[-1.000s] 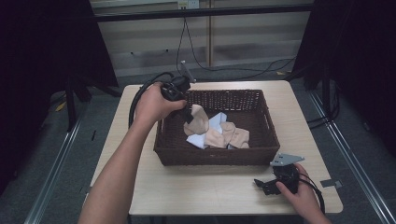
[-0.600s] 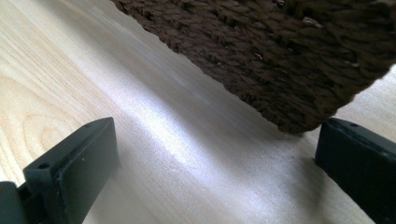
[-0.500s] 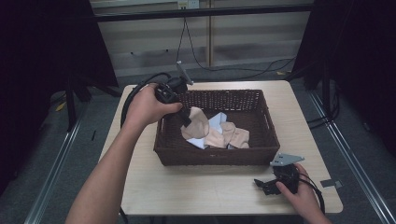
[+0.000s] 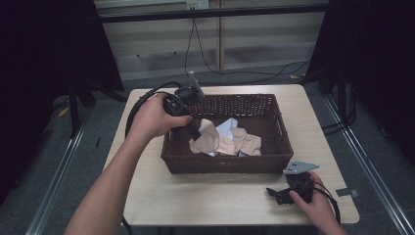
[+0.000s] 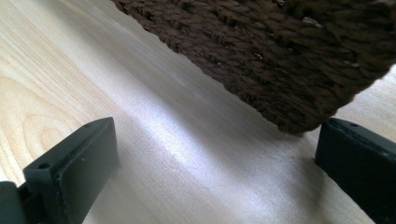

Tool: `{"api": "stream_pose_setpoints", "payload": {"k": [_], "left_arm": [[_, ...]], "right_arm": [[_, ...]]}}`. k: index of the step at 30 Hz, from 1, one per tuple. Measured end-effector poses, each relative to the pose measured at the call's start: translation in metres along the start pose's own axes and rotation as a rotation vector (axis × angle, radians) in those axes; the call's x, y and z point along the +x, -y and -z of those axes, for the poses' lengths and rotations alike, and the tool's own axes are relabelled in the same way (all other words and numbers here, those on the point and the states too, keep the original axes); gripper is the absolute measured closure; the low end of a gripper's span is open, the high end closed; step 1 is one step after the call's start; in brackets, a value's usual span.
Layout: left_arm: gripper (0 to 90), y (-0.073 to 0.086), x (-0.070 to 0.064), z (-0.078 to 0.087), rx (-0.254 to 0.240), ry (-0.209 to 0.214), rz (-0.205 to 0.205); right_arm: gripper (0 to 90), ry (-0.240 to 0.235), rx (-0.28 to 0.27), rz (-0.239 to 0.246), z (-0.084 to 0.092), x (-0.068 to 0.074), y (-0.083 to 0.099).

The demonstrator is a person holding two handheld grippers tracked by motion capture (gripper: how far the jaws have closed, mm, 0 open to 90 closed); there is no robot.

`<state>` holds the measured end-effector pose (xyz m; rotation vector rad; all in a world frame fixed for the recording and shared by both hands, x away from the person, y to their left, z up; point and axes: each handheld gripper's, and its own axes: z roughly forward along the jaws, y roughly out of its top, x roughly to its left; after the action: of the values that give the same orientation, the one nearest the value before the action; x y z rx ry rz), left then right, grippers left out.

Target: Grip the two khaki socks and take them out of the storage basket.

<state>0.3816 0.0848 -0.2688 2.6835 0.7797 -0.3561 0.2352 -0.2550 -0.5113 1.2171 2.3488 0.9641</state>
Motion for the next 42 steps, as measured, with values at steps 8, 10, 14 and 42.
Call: {"api": "stream_pose_setpoints", "payload": {"k": [8, 10, 14, 42], "left_arm": [[87.4, 0.004, -0.005, 0.000, 0.002, 0.000, -0.010], [87.4, 0.005, -0.007, 0.001, 0.000, 0.004, -0.011], [87.3, 0.009, -0.010, -0.002, 0.003, 0.008, -0.031], [86.9, 0.029, -0.027, -0.045, 0.004, 0.083, -0.120]], "right_arm": [[0.0, 0.000, 0.000, 0.000, 0.000, 0.000, 0.000], [0.0, 0.002, 0.001, -0.001, 0.000, 0.000, 0.000], [0.0, 0.002, 0.002, -0.001, 0.000, 0.000, 0.000], [0.0, 0.001, 0.004, -0.006, 0.000, 0.000, 0.000]]}}
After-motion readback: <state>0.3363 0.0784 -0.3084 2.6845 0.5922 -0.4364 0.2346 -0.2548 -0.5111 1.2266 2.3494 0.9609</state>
